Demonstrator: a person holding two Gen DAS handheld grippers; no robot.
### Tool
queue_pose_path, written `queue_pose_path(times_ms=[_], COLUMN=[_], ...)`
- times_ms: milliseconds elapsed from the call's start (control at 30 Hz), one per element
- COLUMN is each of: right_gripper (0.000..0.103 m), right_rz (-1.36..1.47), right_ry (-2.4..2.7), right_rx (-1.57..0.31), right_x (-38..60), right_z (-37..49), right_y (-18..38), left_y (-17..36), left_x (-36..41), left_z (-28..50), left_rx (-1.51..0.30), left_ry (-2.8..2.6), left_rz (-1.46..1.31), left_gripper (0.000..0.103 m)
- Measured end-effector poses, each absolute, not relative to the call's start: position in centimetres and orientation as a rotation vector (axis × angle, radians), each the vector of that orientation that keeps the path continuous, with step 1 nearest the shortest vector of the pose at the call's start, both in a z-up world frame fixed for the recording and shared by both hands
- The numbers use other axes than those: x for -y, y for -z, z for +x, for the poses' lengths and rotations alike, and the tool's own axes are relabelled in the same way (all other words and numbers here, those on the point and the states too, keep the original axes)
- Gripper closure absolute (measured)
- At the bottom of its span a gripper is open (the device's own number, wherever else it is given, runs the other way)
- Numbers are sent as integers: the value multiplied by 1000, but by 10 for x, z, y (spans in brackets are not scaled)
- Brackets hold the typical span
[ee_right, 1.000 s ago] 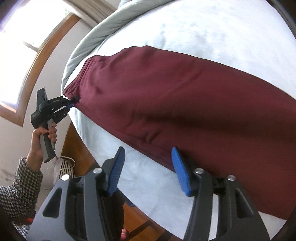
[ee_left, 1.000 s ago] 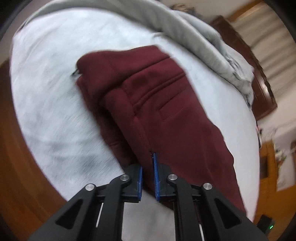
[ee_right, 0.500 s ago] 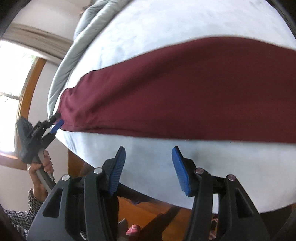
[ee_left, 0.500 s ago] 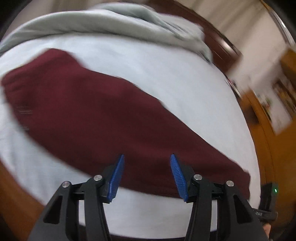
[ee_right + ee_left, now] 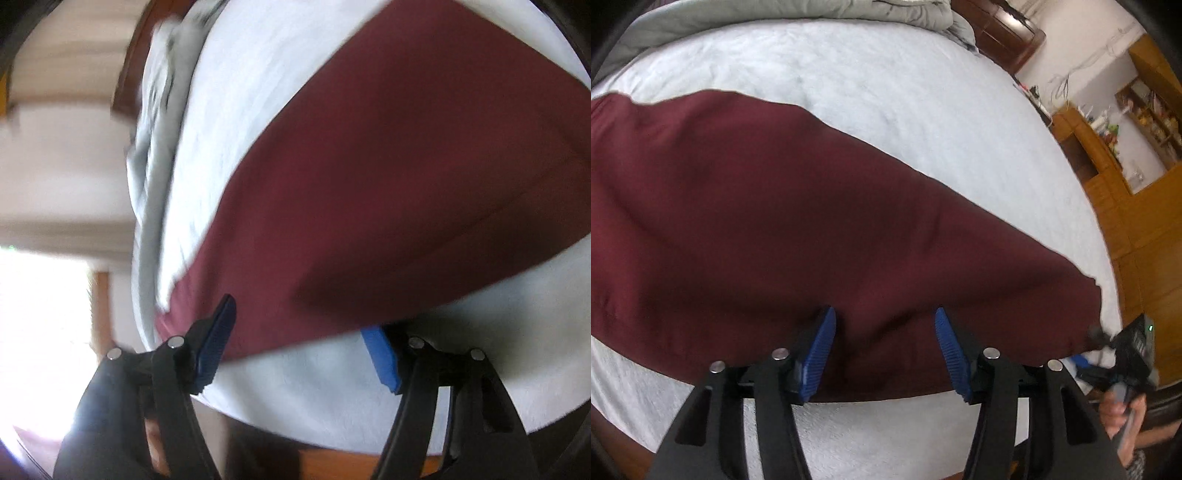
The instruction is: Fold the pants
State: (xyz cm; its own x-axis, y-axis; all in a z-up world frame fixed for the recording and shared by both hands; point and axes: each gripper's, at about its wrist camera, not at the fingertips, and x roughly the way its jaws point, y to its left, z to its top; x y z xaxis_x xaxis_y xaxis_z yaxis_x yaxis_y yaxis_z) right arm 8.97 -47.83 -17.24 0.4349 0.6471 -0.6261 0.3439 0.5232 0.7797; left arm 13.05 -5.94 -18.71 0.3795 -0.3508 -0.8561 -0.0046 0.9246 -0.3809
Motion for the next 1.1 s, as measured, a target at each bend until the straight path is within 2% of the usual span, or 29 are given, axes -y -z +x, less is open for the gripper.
queue_pose_path(times_ms=[133, 233, 267, 400, 467, 567, 667, 733, 800, 867, 967, 1100], right_gripper=[45, 62, 80, 88, 89, 90, 90, 90, 90, 88, 81, 56], right_rz=[1148, 1085, 1048, 825, 771, 697, 654, 638, 655, 696, 742, 745], right_ry=[-169, -119, -106, -124, -148, -183, -143, -85, -39, -18, -44, -48], right_rx=[-1067, -1051, -1056, -1016, -968, -886, -850, -899, -1042, -1100, -1081, -1059], right_x=[495, 491, 489, 484, 483, 487, 493, 506, 511, 510, 512, 518], right_z=[88, 90, 91, 98, 100, 99, 98, 106, 114, 111, 109, 109], right_y=[176, 174, 173, 142, 116, 79, 68, 87, 127, 157, 156, 141], left_y=[185, 183, 183, 173, 159, 137, 137, 158, 186, 190, 182, 171], left_x=[76, 81, 84, 92, 104, 119, 133, 143, 148, 153, 152, 155], left_z=[132, 133, 134, 139, 141, 143, 145, 146, 145, 138, 137, 147], left_rx=[-1170, -1173, -1173, -1163, -1116, -1032, -998, -1059, -1153, -1110, -1115, -1113], left_ry=[221, 210, 206, 210, 250, 279, 303, 316, 312, 308, 312, 322], left_rz=[-260, -236, -236, -248, -238, -221, -192, -158, -160, -106, -127, -192], left_gripper=[37, 36, 35, 36, 40, 40, 39, 39, 39, 38, 37, 37])
